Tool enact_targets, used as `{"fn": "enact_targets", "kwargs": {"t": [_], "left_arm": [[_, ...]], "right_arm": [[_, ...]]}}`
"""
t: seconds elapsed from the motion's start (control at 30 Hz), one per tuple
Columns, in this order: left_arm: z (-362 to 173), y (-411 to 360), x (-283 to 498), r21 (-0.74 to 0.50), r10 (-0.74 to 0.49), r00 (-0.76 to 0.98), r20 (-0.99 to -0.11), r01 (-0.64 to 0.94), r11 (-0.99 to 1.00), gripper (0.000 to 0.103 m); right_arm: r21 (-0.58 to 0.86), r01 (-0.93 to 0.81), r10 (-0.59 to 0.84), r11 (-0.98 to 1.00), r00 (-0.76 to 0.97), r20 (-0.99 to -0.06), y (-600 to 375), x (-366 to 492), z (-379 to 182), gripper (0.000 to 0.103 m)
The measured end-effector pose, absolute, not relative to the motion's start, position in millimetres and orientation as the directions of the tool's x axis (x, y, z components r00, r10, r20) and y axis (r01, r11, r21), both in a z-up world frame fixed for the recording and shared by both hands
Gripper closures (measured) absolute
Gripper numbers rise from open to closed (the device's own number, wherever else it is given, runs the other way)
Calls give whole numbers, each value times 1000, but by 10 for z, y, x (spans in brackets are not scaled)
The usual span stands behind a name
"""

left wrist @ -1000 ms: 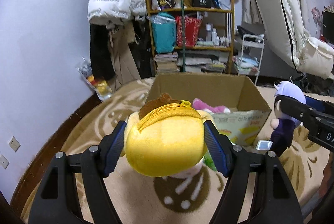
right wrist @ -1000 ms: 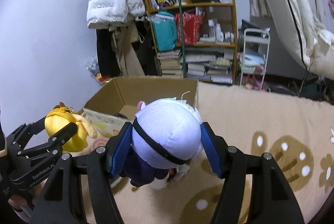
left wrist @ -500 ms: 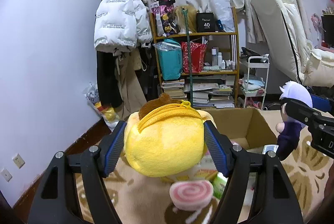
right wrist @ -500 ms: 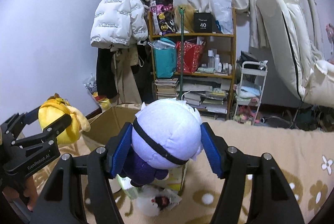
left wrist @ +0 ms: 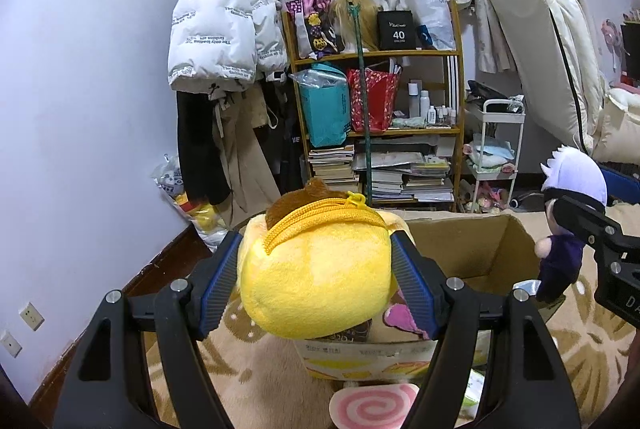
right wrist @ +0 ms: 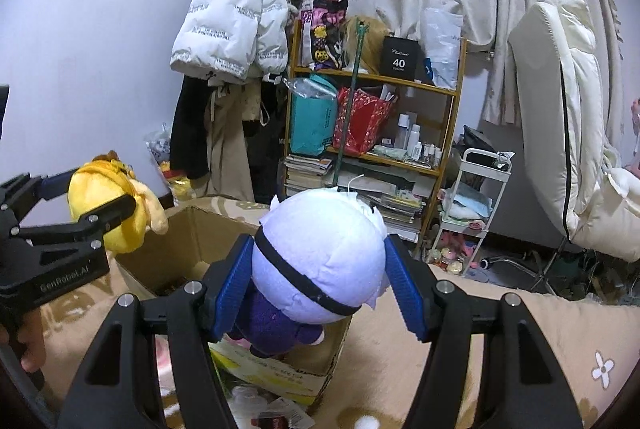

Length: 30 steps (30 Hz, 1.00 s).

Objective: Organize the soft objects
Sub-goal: 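Carry the yellow pouch with the left tool while the right tool carries the doll over the box, then release the yellow pouch into the box with the left tool while the right tool drops the doll in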

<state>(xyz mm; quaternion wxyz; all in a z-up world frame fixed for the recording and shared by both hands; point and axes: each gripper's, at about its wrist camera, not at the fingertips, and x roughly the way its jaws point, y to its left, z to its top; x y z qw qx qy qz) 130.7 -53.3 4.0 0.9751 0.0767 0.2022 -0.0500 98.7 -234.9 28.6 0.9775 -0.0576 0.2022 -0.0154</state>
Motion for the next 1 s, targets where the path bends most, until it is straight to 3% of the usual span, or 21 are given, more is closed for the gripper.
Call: {"fn": "enact_targets", "kwargs": {"t": [0.57,1.0], "left_arm": [[-211,-586,1513,102,-133,871,-472,204,974,28],[-303,-596,1542,109,-143,845,-516,230,967,14]], "right_arm": [[-155,-32,-36,987,910,-414,-2313,1179,144,33],[-103,-54,0,993,885,-466,-2374,1239,-38,31]]}}
